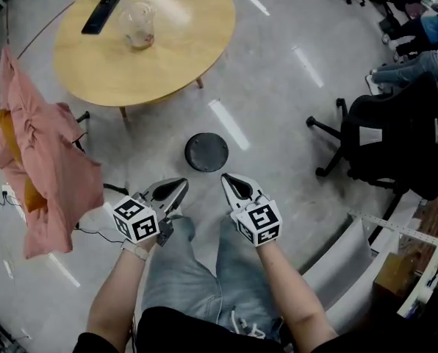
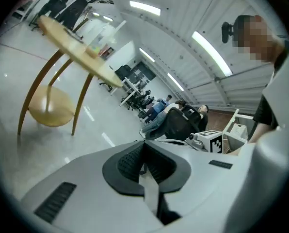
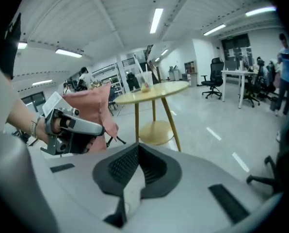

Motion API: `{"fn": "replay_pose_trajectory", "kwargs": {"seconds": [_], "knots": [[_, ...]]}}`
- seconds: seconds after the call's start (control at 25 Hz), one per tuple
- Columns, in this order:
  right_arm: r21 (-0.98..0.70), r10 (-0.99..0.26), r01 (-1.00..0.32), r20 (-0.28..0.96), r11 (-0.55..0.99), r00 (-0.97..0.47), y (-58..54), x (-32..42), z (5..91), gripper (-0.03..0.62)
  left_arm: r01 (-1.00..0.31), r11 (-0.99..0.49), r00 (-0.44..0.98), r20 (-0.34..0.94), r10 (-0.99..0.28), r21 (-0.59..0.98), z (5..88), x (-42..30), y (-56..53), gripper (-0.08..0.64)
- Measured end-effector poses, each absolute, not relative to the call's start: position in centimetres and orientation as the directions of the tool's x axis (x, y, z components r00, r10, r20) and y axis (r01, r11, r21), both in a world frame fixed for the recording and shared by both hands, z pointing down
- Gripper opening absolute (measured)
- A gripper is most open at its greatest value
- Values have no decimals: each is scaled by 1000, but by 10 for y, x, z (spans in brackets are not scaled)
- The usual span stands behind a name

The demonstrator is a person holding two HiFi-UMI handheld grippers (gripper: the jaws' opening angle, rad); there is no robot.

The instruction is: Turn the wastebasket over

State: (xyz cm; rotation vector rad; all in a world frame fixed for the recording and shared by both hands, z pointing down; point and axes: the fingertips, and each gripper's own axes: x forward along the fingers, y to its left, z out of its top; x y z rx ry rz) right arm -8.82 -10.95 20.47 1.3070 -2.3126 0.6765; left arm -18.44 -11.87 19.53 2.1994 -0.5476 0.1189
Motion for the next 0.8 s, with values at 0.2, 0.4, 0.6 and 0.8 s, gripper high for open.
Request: {"fn": "replay_pose_trajectory", "kwargs": {"seconds": [0.2, 0.4, 0.6, 0.8], "knots": [[-253, -777, -892, 439, 375, -451, -92, -82, 77, 9, -354, -680, 934, 215, -284, 642, 67, -175, -109, 12], [-272, -846, -887, 293, 373, -446, -84, -74, -18, 9, -338, -748, 940, 178, -290, 570, -15, -161, -103, 12], [-266, -859, -874, 216, 406, -464, -67, -75, -87, 9, -321, -796, 946, 134, -295, 513, -83, -143, -89, 12], [-203, -838, -847, 155, 490, -523, -35, -78, -115, 9, -295, -873, 955, 121, -269, 389, -120, -124, -61, 12]]}}
